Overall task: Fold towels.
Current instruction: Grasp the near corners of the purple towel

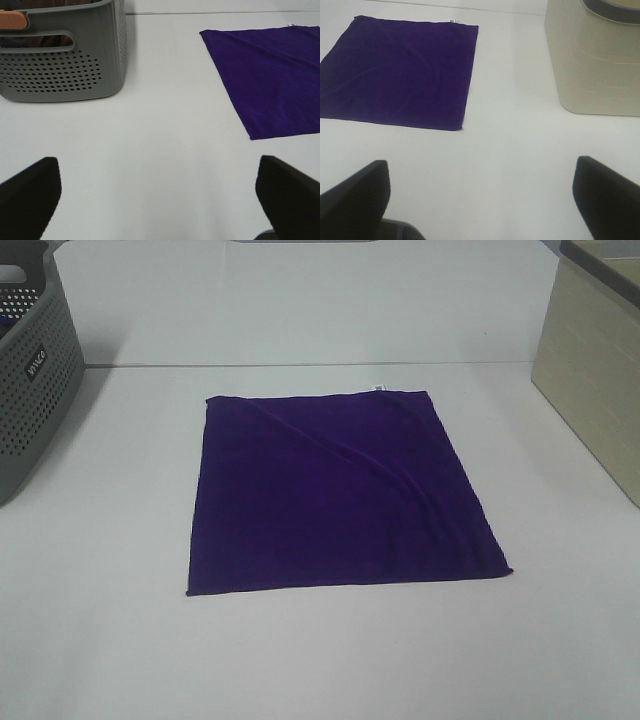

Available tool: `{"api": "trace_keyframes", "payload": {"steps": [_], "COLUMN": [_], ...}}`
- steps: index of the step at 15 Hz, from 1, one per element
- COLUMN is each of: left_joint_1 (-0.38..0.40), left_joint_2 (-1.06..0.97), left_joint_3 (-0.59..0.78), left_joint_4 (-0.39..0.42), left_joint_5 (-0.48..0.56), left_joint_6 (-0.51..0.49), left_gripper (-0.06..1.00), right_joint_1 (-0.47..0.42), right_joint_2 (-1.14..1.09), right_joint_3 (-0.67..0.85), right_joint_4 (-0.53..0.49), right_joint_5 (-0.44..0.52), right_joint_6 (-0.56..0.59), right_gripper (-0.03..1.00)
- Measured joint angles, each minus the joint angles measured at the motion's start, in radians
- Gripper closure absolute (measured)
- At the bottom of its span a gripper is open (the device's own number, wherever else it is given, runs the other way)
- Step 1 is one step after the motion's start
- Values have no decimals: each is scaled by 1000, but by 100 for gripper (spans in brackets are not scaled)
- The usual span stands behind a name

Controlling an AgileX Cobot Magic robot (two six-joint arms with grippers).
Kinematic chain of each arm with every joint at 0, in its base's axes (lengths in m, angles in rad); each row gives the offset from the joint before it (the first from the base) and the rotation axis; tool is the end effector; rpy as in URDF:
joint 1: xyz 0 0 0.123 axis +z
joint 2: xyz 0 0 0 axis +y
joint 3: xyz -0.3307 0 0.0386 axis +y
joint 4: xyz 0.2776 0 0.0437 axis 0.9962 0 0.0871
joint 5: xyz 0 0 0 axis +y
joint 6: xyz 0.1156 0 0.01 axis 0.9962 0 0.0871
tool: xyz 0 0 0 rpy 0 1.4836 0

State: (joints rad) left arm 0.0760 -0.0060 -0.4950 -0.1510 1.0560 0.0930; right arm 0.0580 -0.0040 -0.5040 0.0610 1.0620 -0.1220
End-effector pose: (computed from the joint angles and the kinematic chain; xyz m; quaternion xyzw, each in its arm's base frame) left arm -0.0044 -0.0156 0.2798 0.0100 0.8493 -0.0310 0.5270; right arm -0.0064 0.0058 0.2813 -0.0778 0.8475 0.0137 0.5249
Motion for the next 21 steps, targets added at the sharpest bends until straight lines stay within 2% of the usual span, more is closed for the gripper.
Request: {"api": "trace_keyframes", "payload": {"steps": [19, 21], "left_joint_1": [0, 0], "left_joint_2": [0, 21], "left_joint_3": [0, -6], "left_joint_4": [0, 0], "left_joint_5": [0, 3], "left_joint_6": [0, 0], "left_gripper": [-5, -5], "right_joint_1": [0, 0], "right_joint_2": [0, 20], "right_joint_3": [0, -16], "right_joint_4": [9, 33], "right_joint_5": [0, 1], "right_joint_6": [0, 0], "right_gripper": [1, 1]}}
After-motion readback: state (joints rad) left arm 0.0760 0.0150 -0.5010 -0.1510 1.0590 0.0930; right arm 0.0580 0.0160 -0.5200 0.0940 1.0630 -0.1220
